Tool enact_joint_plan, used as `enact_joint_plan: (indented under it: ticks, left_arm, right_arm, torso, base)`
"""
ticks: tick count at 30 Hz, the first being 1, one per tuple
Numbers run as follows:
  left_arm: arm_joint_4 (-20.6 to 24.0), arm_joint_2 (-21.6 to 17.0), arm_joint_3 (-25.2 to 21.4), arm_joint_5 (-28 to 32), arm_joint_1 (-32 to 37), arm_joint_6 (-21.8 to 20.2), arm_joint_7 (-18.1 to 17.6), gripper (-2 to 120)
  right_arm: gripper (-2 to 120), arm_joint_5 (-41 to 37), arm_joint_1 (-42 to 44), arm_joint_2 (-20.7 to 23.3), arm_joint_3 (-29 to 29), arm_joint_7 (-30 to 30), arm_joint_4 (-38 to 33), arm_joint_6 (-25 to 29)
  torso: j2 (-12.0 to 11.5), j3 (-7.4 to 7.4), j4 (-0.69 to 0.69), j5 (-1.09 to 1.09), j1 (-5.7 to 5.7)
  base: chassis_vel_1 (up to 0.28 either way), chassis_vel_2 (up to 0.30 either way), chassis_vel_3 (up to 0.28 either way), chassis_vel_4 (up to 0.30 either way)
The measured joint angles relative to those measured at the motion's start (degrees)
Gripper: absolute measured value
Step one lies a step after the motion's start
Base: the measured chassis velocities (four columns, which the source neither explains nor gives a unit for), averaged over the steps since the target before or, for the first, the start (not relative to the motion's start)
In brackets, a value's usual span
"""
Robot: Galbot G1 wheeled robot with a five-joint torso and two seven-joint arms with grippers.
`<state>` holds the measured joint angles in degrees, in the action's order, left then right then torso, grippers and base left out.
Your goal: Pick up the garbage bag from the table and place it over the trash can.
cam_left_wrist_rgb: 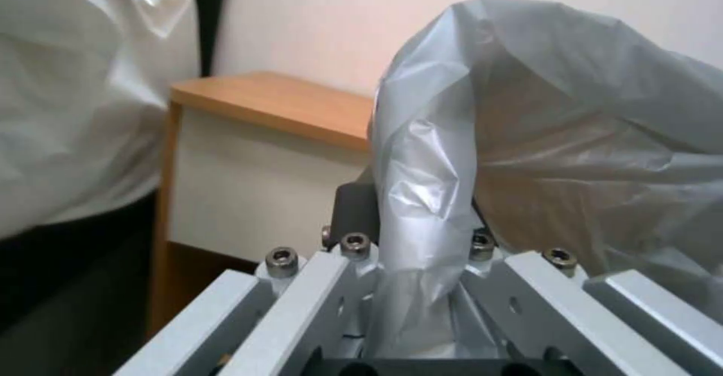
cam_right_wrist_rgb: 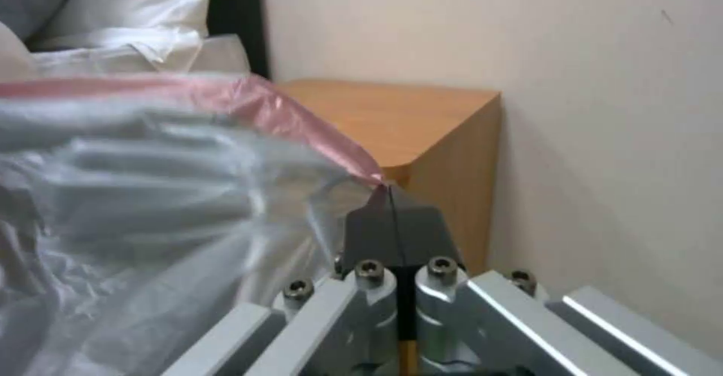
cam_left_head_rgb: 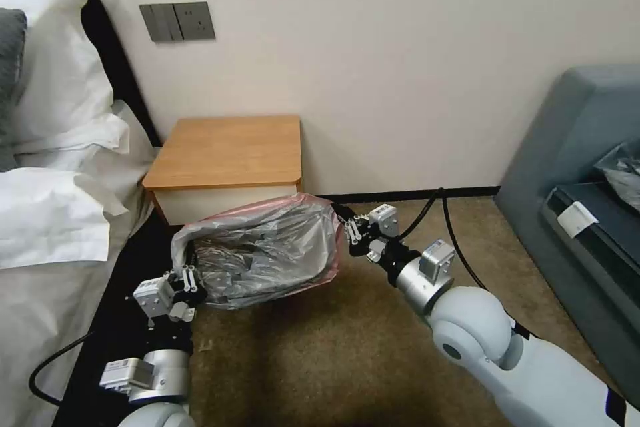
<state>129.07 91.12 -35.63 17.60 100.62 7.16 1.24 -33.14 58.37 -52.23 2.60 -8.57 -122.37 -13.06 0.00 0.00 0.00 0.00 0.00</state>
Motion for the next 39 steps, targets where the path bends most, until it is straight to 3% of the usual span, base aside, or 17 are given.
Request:
enact_joint_plan:
  ticks: [5,13,22,30,39]
  left_arm:
    - [2.0,-0.8,0.8,6.9,0.7,-0.1,2.5,6]
    - [4.6,-1.3,2.4,14.7,1.3,-2.0,3.2,6]
    - [3.6,-0.8,2.2,14.5,0.7,-2.6,2.2,6]
    - [2.7,-0.8,-0.8,17.1,-1.4,-3.3,0.8,6]
    - [2.0,-0.8,-1.2,19.5,-3.0,-4.6,-1.1,6]
  right_arm:
    - [0,0.7,-0.7,0.0,0.5,0.4,2.5,0.4]
    - [0,2.5,-1.3,-0.8,1.0,1.1,5.7,1.6]
    - [0,7.1,0.5,-2.4,-0.9,1.3,8.0,3.9]
    - [29,8.4,7.1,-4.9,-6.6,1.2,2.9,5.5]
    - [61,-3.6,16.3,-11.7,-12.1,-2.0,-4.6,2.6]
  torso:
    - [0.0,0.00,0.00,0.00,0.00]
    - [0.0,0.00,0.00,0.00,0.00]
    - [0.0,0.00,0.00,0.00,0.00]
    - [0.0,0.00,0.00,-0.01,0.00]
    - [0.0,0.00,0.00,-0.01,0.00]
  base:
    - [0.000,0.000,0.000,0.000]
    - [0.000,0.000,0.000,0.000]
    - [0.000,0.000,0.000,0.000]
    - [0.000,0.000,0.000,0.000]
    - [0.000,0.000,0.000,0.000]
